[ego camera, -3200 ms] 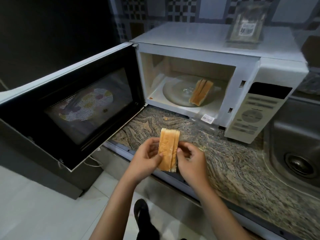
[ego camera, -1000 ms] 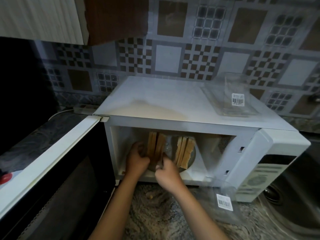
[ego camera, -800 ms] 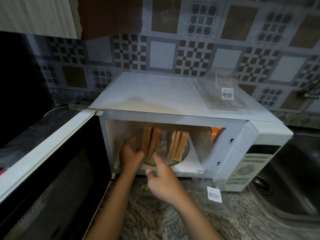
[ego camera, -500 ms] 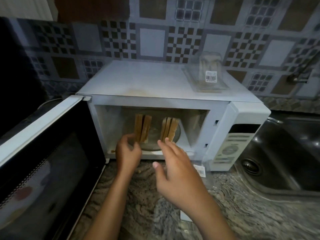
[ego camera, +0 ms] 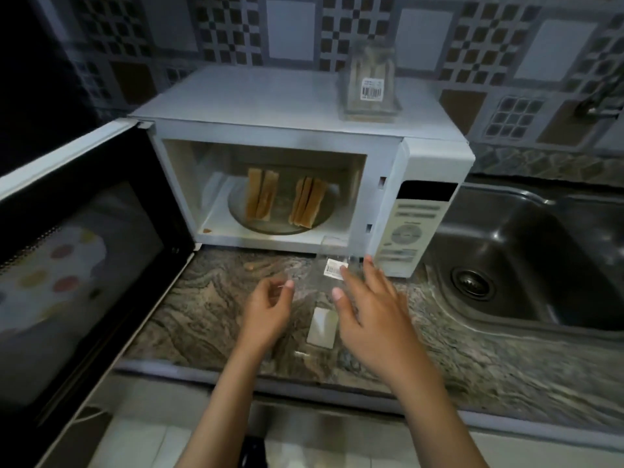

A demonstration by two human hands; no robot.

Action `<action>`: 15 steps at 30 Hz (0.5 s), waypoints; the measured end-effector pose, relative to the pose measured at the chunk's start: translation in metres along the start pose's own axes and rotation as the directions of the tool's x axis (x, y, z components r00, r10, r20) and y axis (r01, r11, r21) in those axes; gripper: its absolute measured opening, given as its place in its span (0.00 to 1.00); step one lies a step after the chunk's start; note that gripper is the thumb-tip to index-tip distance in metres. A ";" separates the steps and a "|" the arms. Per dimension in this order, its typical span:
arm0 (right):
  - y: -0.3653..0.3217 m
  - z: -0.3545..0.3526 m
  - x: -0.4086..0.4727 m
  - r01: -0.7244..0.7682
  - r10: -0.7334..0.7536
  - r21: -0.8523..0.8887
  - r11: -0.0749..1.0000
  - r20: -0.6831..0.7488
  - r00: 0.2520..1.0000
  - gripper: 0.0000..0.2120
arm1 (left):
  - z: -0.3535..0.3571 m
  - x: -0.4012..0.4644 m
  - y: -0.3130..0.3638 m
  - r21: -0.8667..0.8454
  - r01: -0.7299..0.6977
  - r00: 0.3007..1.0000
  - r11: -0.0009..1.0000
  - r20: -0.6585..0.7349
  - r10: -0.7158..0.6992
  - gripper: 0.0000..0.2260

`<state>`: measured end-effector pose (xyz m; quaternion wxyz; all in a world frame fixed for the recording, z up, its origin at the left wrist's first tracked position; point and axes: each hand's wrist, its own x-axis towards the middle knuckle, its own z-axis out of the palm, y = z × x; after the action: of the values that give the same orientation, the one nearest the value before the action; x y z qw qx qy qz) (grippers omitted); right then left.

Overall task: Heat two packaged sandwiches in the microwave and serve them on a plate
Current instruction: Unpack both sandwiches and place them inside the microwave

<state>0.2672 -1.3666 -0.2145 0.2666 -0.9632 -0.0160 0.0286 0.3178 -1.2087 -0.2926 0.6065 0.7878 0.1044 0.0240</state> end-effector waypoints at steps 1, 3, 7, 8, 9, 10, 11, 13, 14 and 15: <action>0.006 0.004 -0.005 0.004 -0.004 0.008 1.000 0.021 1.000 0.25 | 0.003 -0.008 -0.003 -0.015 0.027 1.000 1.000 0.009 -0.027 0.12; 0.018 0.015 -0.014 0.023 -0.024 0.020 1.000 0.065 0.998 0.25 | 0.007 -0.026 -0.011 -0.037 0.070 0.997 0.997 0.030 -0.069 0.13; 0.038 0.032 -0.030 0.037 -0.037 0.004 0.999 0.153 0.988 0.26 | 0.016 -0.054 -0.015 -0.049 0.114 0.993 0.992 0.019 -0.113 0.15; 0.043 0.035 -0.033 0.033 -0.033 0.006 0.999 0.170 0.985 0.26 | 0.018 -0.060 -0.014 -0.059 0.128 0.992 0.990 0.013 -0.127 0.16; 0.046 0.037 -0.037 0.033 -0.034 0.012 0.999 0.188 0.982 0.26 | 0.021 -0.066 -0.013 -0.063 0.139 0.990 0.988 0.020 -0.138 0.17; 0.048 0.039 -0.040 0.032 -0.036 0.024 0.999 0.208 0.978 0.27 | 0.023 -0.070 -0.014 -0.074 0.143 0.990 0.987 0.031 -0.141 0.17; 0.051 0.041 -0.043 0.033 -0.040 0.036 0.999 0.229 0.973 0.27 | 0.024 -0.074 -0.013 -0.061 0.141 0.989 0.988 0.041 -0.138 0.17; 0.056 0.044 -0.045 0.039 -0.050 0.045 0.998 0.258 0.965 0.28 | 0.027 -0.076 -0.015 -0.007 0.126 0.991 0.992 0.049 -0.126 0.11; 0.059 0.046 -0.045 0.046 -0.055 0.040 0.998 0.266 0.962 0.28 | 0.028 -0.076 -0.018 0.015 0.117 0.992 0.993 0.043 -0.118 0.08; 0.061 0.048 -0.046 0.054 -0.060 0.031 0.998 0.273 0.960 0.29 | 0.030 -0.076 -0.018 0.045 0.122 0.992 0.991 0.037 -0.124 0.06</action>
<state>0.2190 -1.3965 -0.2853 0.2739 -0.9460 -0.0801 0.1541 0.2455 -1.2475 -0.3115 0.5918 0.7929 0.1413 -0.0311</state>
